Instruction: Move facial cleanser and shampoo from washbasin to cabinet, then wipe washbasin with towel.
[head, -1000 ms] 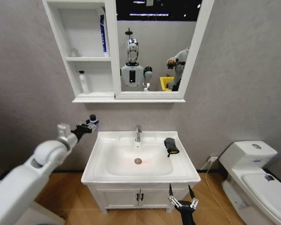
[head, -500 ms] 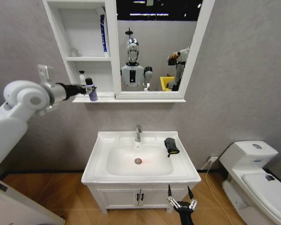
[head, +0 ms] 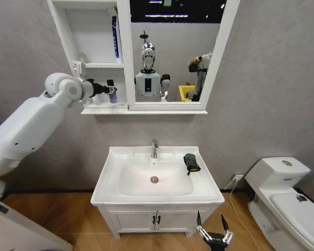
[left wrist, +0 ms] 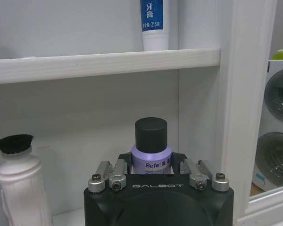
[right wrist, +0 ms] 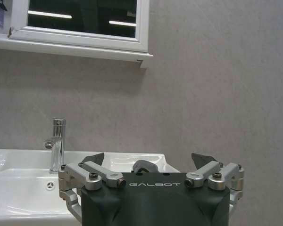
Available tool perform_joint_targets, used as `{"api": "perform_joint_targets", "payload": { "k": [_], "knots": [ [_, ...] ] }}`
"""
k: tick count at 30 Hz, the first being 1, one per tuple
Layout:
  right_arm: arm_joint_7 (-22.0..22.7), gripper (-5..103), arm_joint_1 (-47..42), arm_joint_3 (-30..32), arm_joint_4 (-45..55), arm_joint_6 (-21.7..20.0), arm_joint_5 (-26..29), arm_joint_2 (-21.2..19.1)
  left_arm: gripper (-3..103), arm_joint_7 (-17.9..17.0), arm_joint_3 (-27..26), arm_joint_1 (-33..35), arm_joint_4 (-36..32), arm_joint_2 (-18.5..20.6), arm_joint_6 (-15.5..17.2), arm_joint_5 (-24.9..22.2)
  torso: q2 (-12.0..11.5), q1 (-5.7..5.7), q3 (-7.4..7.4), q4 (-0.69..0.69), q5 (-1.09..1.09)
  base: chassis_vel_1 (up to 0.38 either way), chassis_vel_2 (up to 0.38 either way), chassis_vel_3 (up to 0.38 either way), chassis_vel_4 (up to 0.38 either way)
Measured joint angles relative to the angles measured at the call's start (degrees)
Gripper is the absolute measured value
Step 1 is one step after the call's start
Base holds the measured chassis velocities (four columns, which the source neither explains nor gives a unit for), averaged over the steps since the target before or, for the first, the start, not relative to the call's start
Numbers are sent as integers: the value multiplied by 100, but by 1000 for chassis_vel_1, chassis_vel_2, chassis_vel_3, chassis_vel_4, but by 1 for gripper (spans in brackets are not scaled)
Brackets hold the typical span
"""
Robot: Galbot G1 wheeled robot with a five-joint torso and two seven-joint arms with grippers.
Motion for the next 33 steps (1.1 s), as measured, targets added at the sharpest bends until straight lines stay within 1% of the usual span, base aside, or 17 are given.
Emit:
{"api": "perform_joint_targets", "payload": {
  "k": [1,4,7,9,15,18,19,21,23,24,26,27,29,30,31,32,33],
  "knots": [
    [0,100,0,0,0,0,0,0,43,0,0,0,0,0,0,0,0,0,0,0,0,0,0,0,0],
    [6,100,-17,-41,18,28,-107,27,43,39,106,-101,469,-306,-58,311,0,0,0,-1,0,0,0,0,0],
    [13,100,-10,-45,-10,39,-112,39,43,76,121,-103,557,-351,-74,441,0,1,0,0,0,0,0,0,0],
    [22,100,-1,-45,-32,43,-112,44,43,125,124,-83,588,-342,-85,557,0,0,0,1,0,0,0,0,0],
    [28,100,22,-35,-37,38,-94,38,43,130,71,49,500,-204,-87,540,0,-1,-1,3,-2,0,0,0,0],
    [28,100,32,-30,-34,6,-82,36,43,43,34,160,420,-166,-134,456,0,-1,-1,3,-2,0,0,0,0],
    [29,100,31,-29,-3,-40,-56,39,39,-51,-23,241,384,-165,-164,459,1,-1,-1,0,-1,0,0,0,0],
    [29,100,27,-34,34,-83,-32,52,42,-103,-73,302,363,-161,-175,467,1,-2,-1,0,1,0,0,0,0],
    [39,100,24,-67,144,-211,5,93,53,-215,-261,512,208,-81,-200,465,1,0,0,-1,-2,0,0,0,0],
    [39,100,24,-67,144,-211,5,93,53,-215,-261,512,208,-81,-200,465,1,0,0,-1,-2,0,0,0,0],
    [92,100,16,-149,345,-504,198,101,64,-280,-591,853,-254,161,-308,480,1,0,-1,-1,1,0,0,0,0],
    [92,100,16,-149,345,-504,198,101,64,-280,-591,853,-254,161,-308,480,1,0,-1,-1,1,0,0,0,0],
    [110,100,47,-185,545,-762,382,98,74,-383,-960,1241,-770,444,-440,493,1,-1,-1,0,-4,0,0,0,0],
    [116,100,120,-186,641,-919,432,101,80,-473,-1309,1620,-1173,654,-558,497,1,-2,-1,2,0,0,0,0,0],
    [119,100,164,-183,688,-995,448,101,80,-533,-1529,1894,-1433,770,-642,533,1,-2,-1,4,0,0,0,0,0],
    [123,100,219,-172,746,-1099,471,93,86,-589,-1777,2278,-1784,928,-769,621,1,-2,-1,3,-1,0,0,0,0],
    [123,100,219,-172,746,-1099,471,93,86,-589,-1777,2278,-1784,928,-769,621,1,-2,-1,3,-1,0,0,0,0]
  ]
}}
